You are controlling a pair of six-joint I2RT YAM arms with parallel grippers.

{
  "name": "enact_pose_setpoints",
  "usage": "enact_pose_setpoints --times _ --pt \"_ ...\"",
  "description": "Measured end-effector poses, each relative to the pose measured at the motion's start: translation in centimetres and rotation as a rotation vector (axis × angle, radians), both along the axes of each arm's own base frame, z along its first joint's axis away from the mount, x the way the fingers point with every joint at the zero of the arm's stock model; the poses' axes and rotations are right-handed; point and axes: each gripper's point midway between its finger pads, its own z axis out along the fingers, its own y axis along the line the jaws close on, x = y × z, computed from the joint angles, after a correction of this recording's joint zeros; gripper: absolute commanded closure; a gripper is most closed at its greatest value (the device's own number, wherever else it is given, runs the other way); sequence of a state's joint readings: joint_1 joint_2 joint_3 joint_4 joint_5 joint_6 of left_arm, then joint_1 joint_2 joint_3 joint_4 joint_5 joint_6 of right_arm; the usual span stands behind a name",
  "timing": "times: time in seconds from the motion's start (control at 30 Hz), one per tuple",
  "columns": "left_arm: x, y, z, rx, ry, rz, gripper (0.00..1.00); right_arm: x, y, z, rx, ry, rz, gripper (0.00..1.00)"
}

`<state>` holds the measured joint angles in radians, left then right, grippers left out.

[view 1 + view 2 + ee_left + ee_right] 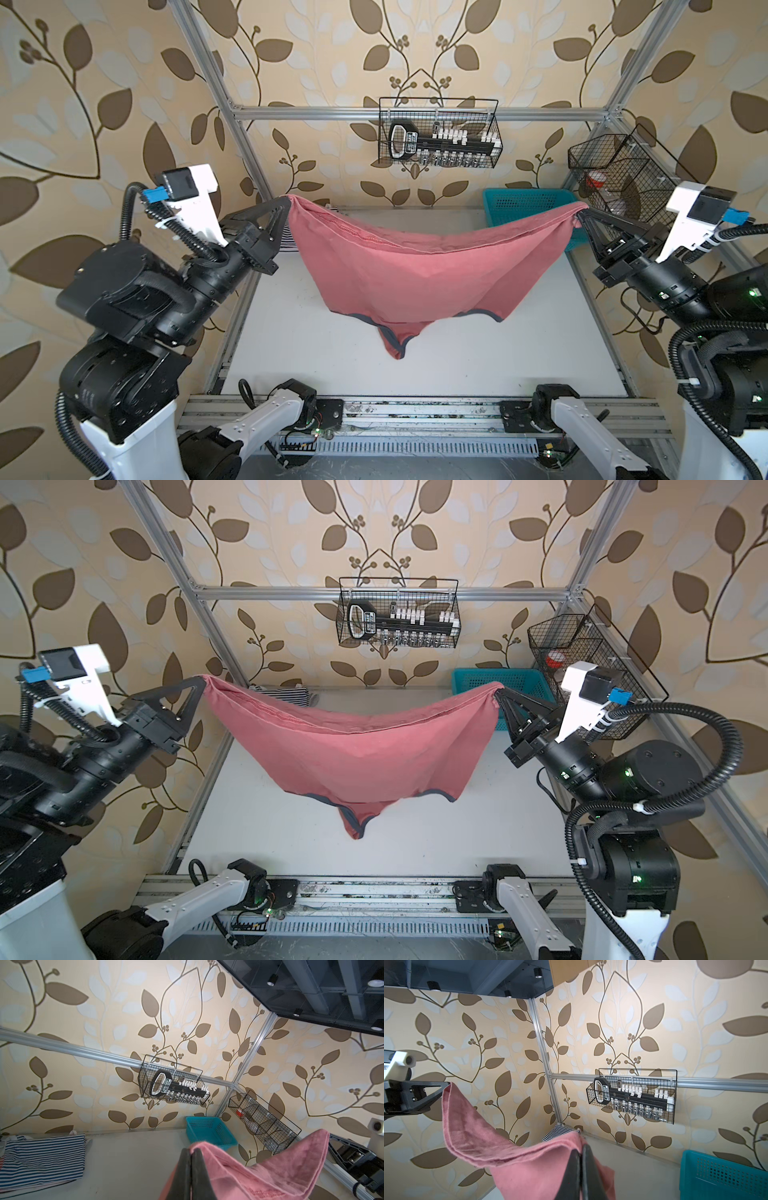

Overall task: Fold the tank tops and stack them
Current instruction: 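Lift the pink tank top high with both grippers, spreading it wide, then lay the pink tank top flat on the table by lowering both grippers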

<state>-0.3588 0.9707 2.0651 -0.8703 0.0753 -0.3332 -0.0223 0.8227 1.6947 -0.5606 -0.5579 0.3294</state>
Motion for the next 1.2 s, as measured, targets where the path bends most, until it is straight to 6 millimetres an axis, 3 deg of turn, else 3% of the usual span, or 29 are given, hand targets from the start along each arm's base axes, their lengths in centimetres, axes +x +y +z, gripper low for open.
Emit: enact_pose_setpoints --times 0.33,0.5,0.73,1.0,1.1,1.2 --pt "-3.3 4.1 6.6 -0.073 -0.246 0.169 1.00 -3.8 2.6 1.6 0.064 -0.064 0.213 1.00" --pt "-3.5 4.8 9.4 -0.116 -0.338 0.205 1.00 -6.4 3.7 2.0 0.074 -0.081 0.321 1.00" --pt "-3.1 4.8 11.8 -0.154 -0.409 0.215 1.00 -9.8 4.8 2.4 0.073 -0.113 0.427 1.00" --pt "-2.4 4.6 11.3 -0.154 -0.404 0.214 1.00 -10.3 5.0 2.1 0.075 -0.097 0.446 1.00" --pt "-0.6 4.0 10.3 -0.139 -0.366 0.221 1.00 -9.0 4.8 1.2 0.086 -0.060 0.432 1.00" --pt "2.5 3.0 8.4 -0.112 -0.294 0.225 1.00 -6.2 4.4 -0.6 0.108 0.019 0.393 1.00"
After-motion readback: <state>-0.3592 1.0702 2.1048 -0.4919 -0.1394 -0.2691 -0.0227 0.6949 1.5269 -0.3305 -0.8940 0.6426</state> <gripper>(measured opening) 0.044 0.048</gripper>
